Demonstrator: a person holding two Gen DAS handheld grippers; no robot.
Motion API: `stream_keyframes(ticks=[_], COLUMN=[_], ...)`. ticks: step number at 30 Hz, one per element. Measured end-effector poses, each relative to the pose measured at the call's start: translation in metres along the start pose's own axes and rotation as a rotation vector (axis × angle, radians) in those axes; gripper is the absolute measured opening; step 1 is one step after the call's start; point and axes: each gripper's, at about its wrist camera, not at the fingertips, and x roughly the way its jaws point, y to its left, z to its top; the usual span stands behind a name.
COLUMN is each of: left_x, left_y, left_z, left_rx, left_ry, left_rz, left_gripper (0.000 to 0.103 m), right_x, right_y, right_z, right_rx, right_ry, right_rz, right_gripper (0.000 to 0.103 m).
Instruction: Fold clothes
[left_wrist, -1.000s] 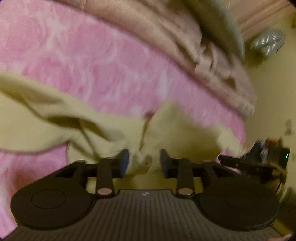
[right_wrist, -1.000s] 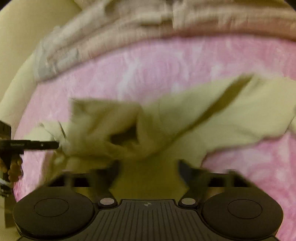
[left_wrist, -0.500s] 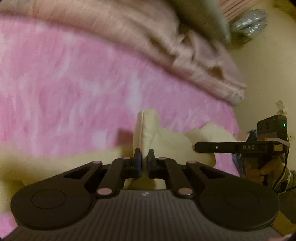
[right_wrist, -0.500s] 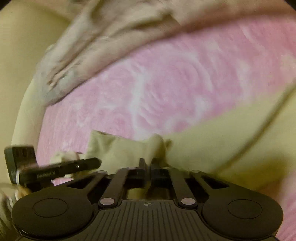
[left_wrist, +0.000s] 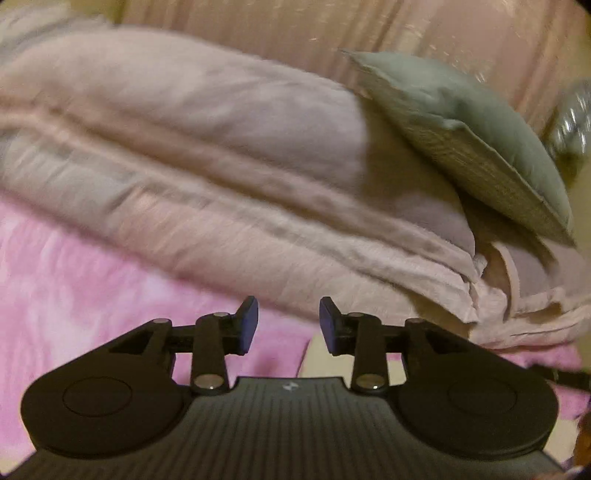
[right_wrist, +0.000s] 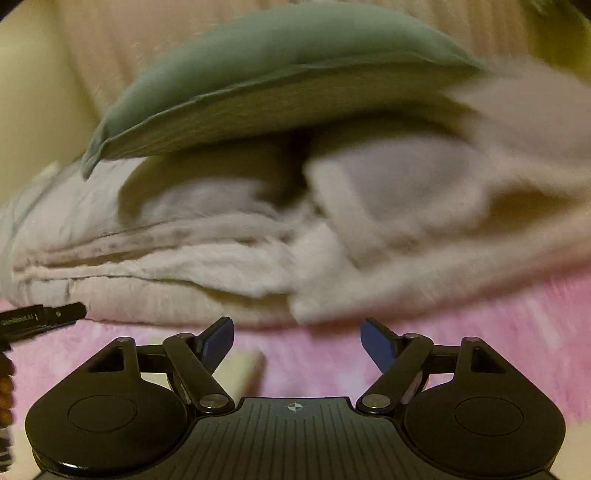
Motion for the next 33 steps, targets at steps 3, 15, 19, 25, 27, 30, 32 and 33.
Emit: stream_keyframes(ticks=[3, 15, 19, 25, 27, 30, 32, 33], left_x=[-0.035, -0.108, -0.103, -0.092, -0.084, -0.075, -0.071, -0.068], left_y=[0.034, 0.036, 0.008, 0.001, 0.006, 0.017, 0.024, 0.027], left_z=[-0.036, -0.108, -0.086, -0.077, -0.081, -0.080, -0.071, -0.065], left_rx=[-0.070, -0.143, -0.046, 0.037, 0.051, 0.037, 0.019, 0.011], left_ry=[0.074, 0.188, 0.138, 0.132, 0.146, 0.176, 0.177, 0.174], left_rz=[-0.012, -0.014, -0.081, -0.086, -0.053, -0.018, -0.021, -0.030], left_gripper=[0.028, 0.027, 0.027, 0.027, 0.027, 0.027, 0.028, 0.030], right_x=[-0.011, -0.063, -0.032, 0.025, 0.050, 0.064, 0.052, 0.046], right_y=[-0.036, -0.067, -0.004, 0.041, 0.024, -0.018, -0.022, -0.021], right_z=[-0.015, -0.031, -0.013, -0.028, -0.018, -0.001, 0.006, 0.010], right_rx=[0.101, -0.272, -0.521, -0.703, -0.523, -0.159, -0.132, -0.147], right_ry=[0.014, 0.122, 0.154, 0.204, 0.255, 0.315, 0.344, 0.346], right_rz=[-0.075, -0.091, 0.085, 0.186, 0.089, 0.050, 0.061, 0.041], right_gripper=[0.078, 0.063, 0.063, 0.002, 0.003, 0.003, 0.029, 0.056])
